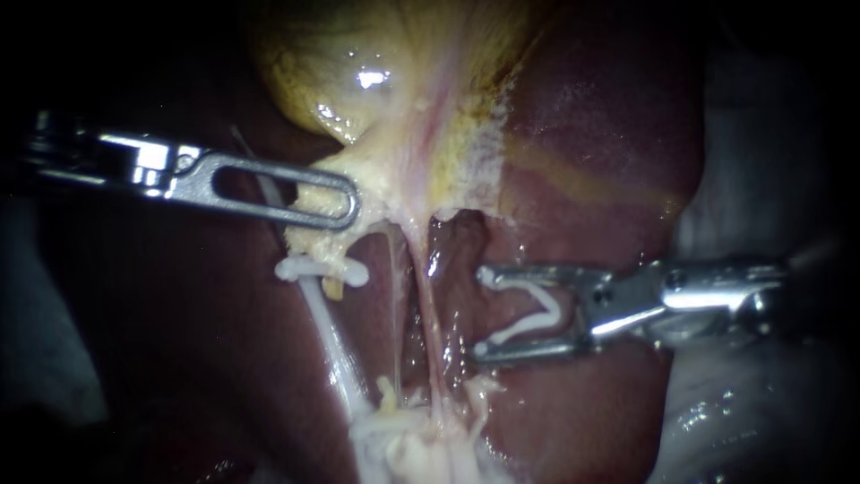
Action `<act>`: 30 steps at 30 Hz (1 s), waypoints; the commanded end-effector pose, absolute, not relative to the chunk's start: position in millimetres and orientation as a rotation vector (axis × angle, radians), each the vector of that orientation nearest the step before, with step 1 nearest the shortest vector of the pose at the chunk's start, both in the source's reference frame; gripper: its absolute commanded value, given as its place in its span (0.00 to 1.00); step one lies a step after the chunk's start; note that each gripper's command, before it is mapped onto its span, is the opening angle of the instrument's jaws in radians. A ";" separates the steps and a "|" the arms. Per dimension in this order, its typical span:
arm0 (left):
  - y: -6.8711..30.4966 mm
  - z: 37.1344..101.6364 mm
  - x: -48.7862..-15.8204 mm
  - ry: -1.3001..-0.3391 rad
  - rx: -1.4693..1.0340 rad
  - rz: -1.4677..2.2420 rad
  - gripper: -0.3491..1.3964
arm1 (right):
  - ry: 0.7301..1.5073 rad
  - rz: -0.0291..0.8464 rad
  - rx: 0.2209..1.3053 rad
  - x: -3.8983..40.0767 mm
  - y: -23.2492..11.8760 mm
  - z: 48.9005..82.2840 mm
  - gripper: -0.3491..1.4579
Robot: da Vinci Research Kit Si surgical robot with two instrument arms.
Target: Clipping first clip right tube
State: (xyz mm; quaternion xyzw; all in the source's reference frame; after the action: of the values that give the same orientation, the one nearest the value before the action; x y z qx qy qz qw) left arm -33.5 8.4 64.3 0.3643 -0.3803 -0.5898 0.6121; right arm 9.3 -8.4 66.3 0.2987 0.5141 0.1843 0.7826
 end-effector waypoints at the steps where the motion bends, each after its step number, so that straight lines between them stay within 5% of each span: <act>1: 8.4 64.3 -33.5 -0.877 0.839 -1.361 0.00 | 1.109 0.396 0.658 9.7 -8.8 66.7 0.46; 20: 8.4 64.3 -33.7 -0.877 0.839 -1.362 0.00 | 1.222 0.480 0.821 14.2 -11.8 66.3 0.40; 22: 8.4 64.3 -33.7 -0.877 0.839 -1.362 0.00 | 1.222 0.481 0.821 14.1 -11.6 66.2 0.35; 26: 8.4 64.3 -33.7 -0.877 0.839 -1.362 0.00 | 1.195 0.550 0.881 13.0 -11.0 65.6 0.00; 30: 8.4 64.3 -33.7 -0.877 0.839 -1.362 0.00 | 1.179 0.556 0.880 12.7 -10.9 65.3 0.00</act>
State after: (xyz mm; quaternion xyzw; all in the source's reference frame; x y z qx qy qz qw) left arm -33.7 8.4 64.3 0.3636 -0.3802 -0.5904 0.6121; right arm 12.7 -11.0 65.3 0.3958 0.5289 0.2502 0.7078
